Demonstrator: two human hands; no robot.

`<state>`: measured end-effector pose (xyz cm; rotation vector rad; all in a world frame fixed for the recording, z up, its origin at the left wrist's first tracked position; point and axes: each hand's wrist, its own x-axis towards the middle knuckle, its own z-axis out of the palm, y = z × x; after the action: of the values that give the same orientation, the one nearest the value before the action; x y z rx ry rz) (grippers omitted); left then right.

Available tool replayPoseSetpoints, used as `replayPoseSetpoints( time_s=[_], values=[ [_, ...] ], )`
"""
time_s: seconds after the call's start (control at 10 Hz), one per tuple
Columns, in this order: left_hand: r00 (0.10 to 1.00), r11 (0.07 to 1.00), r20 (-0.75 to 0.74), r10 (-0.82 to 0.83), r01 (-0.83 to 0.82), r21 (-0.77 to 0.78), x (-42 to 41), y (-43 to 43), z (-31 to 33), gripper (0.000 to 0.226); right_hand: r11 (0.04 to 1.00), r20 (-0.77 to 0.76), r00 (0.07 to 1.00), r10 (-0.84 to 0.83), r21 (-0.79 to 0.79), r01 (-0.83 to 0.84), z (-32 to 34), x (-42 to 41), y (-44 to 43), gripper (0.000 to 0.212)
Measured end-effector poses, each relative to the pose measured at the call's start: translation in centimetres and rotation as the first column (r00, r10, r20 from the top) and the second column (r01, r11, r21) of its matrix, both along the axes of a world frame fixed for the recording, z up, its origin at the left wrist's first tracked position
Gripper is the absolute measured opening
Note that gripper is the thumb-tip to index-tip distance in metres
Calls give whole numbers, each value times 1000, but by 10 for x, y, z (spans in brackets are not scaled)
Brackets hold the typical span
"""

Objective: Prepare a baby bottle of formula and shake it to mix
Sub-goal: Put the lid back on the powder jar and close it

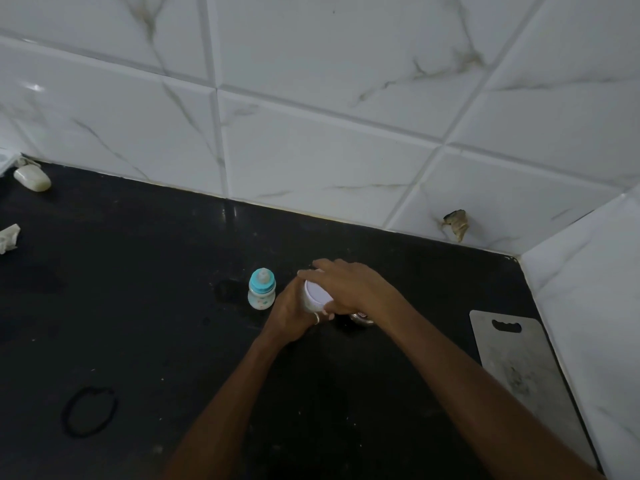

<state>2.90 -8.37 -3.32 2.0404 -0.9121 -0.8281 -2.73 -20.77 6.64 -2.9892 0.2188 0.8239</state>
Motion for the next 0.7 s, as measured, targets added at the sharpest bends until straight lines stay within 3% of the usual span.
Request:
replayPoseSetpoints(
  time_s=[0.1,0.2,0.3,0.5,0.6,0.7],
  values=[
    [998,996,20,-66,65,54,1,-3,-3,66,1000,12,1000,-19,7,19,-7,-3,1,83],
    [995,985,-58,83,-90,-147,1,10,-3,70,995,75,993,-90,-38,93,-7,-7,8,72],
    [987,980,-101,126,-140,-145,0,11,-9,85,966,148,968,-203,-130,222,-11,-7,19,65],
    [990,986,-107,88,-102,-130,2,8,-12,77,923,291,907,-304,-147,356,-10,-10,35,59],
    [992,985,-86,91,-103,-142,2,8,-16,82,943,266,923,-277,-110,314,-7,-12,26,74],
    [994,988,-66,90,-97,-117,2,8,-18,72,987,87,983,-160,4,161,-5,-12,12,83]
  ],
)
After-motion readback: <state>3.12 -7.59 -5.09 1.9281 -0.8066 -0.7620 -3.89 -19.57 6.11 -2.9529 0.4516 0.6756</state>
